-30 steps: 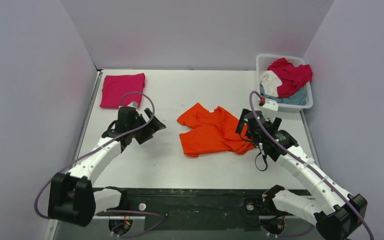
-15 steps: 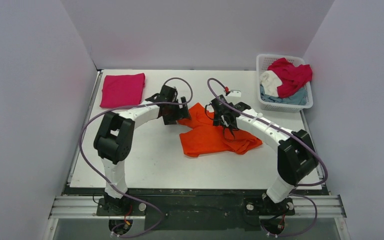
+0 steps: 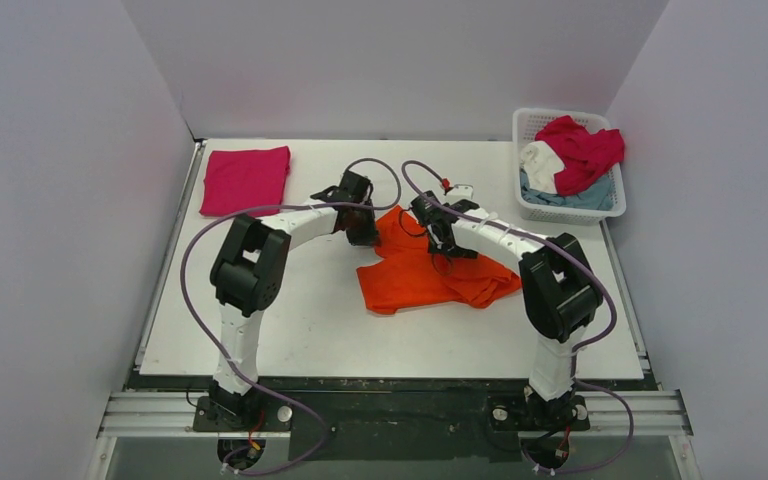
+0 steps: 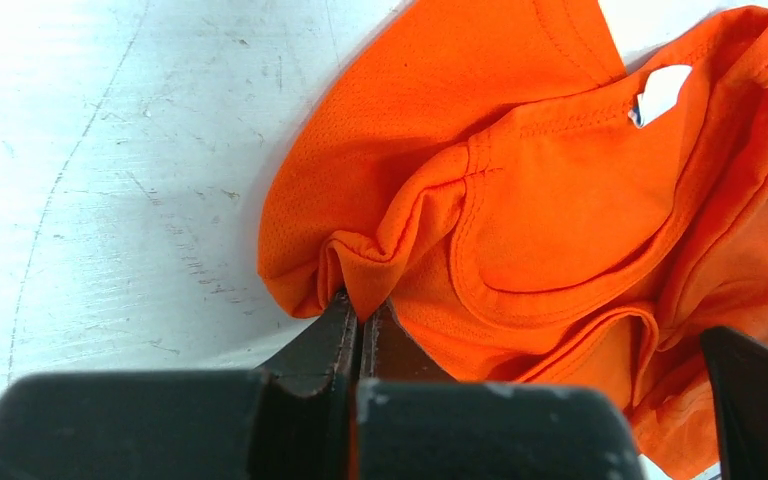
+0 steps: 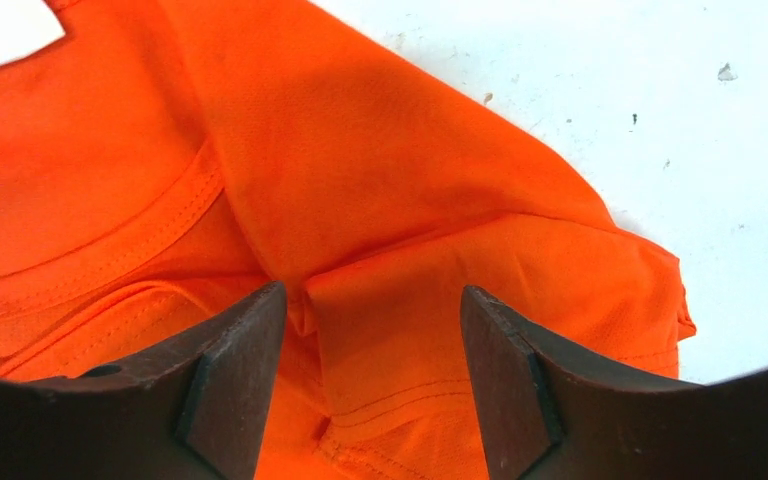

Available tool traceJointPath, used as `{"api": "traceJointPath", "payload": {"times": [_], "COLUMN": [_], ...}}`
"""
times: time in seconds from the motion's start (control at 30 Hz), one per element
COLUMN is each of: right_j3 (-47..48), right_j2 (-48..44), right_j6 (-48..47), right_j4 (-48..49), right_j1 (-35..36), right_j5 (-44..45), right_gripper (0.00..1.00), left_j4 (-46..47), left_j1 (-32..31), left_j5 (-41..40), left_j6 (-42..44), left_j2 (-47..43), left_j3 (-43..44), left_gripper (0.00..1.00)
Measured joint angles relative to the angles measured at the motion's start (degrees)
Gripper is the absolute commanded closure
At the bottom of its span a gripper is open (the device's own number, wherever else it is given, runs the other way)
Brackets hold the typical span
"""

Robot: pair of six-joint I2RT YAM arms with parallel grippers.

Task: Fold and stack the t-shirts
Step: Flatten out the tshirt

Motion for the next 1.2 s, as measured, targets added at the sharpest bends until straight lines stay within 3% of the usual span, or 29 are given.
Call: {"api": "traceJointPath", "payload": {"times": [0.23,0.3,0.33,0.4,0.43,0.63,0.83,1.0,1.2], "right_j3": [-1.2,-1.2,-1.2,-1.6,-2.0,-8.0,-13.0,-12.2,-4.3], "right_j2": [0.1,0.3,0.5,0.5,0.5,-3.1,-21.2,-39.4,-51.0], "right_j6": [0.1,0.1,0.0,0.1,0.4,1.7,0.0,-4.5,-10.3], "right_j4": [0.8,1.2,1.4,1.8,2.0,2.3,1.1,1.0,0.3], "right_j1": [-1.2,-1.3,-1.3,-1.3,-1.3,-2.0,-4.5,-5.6,-5.4], "right_j5": [-1.0,-1.6,-1.8,-1.8,-1.7,0.5,4.3,3.4,-2.8], "right_gripper": [0.48,0.59,0.75,0.95,0.99,1.0,1.0,1.0,1.0], "left_j4": [2.8,2.9,2.9,2.8,2.6,1.6,0.4,-0.5,-0.3], "left_j1": [0.0,0.0,0.0,0.0,0.0,0.3,2.5,3.8,3.8], "left_j5": [-0.6,-0.8,-0.9,-1.3,-1.6,-3.5,-4.5,-8.7,-13.3], "left_j6": [-0.2,-0.3,-0.3,-0.3,-0.3,-0.3,0.4,2.8,6.6], "left_j2": [-1.8,-2.7,-3.1,-3.7,-4.0,-6.7,-15.3,-29.7,-51.7], "left_j3": [-3.3,-4.5,-4.9,-5.5,-5.6,-6.6,-8.9,-9.5,-8.1], "left_gripper": [1.0,1.0,1.0,1.0,1.0,1.0,1.0,1.0,1.0]}}
